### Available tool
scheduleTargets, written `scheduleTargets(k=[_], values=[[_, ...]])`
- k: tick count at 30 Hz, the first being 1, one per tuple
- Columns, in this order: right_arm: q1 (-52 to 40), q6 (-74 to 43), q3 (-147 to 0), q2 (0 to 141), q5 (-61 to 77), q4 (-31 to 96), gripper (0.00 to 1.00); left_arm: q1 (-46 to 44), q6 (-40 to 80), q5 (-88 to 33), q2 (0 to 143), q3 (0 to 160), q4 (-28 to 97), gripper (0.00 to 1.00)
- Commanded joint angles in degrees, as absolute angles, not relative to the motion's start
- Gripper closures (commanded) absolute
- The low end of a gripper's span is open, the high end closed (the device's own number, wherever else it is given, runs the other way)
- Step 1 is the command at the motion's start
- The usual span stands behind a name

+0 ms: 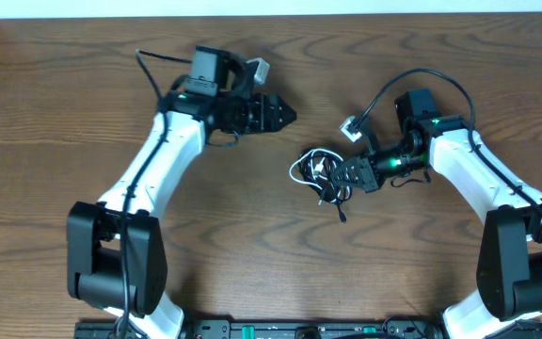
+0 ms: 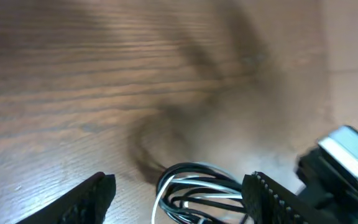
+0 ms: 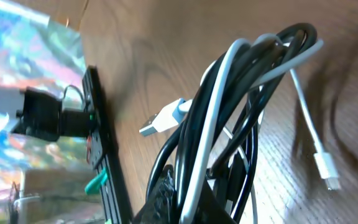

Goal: Untangle cables

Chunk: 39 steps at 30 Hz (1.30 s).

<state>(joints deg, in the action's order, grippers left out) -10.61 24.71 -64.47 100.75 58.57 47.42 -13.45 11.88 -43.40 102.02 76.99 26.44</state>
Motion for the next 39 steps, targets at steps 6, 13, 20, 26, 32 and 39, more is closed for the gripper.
scheduleTargets(k=[6, 13, 20, 26, 32, 39], values=[[-11.7, 34.0, -72.7, 99.2, 64.1, 51.8, 0.99, -13.3, -0.2, -61.5, 102.8, 77.2, 25.8, 0.30], [-13.7, 33.9, -78.5, 99.2, 64.6, 54.5, 0.99, -14.9, -0.3, -61.5, 102.8, 77.2, 24.4, 0.30], [-13.5, 33.9, -78.6, 99.2, 65.1, 56.6, 0.99, -14.0, 4.8, -48.1, 102.8, 77.2, 24.4, 0.41], [-13.5, 33.9, -78.6, 99.2, 65.1, 56.6, 0.99, -11.8, 6.2, -45.3, 103.0, 77.1, 25.1, 0.40], [-13.5, 33.9, -78.6, 99.2, 65.1, 56.6, 0.99, -10.7, 4.6, -50.6, 107.0, 77.1, 26.7, 0.36], [-13.5, 33.9, -78.6, 99.2, 65.1, 56.6, 0.99, -10.7, -2.3, -68.3, 113.0, 77.1, 26.4, 0.36]])
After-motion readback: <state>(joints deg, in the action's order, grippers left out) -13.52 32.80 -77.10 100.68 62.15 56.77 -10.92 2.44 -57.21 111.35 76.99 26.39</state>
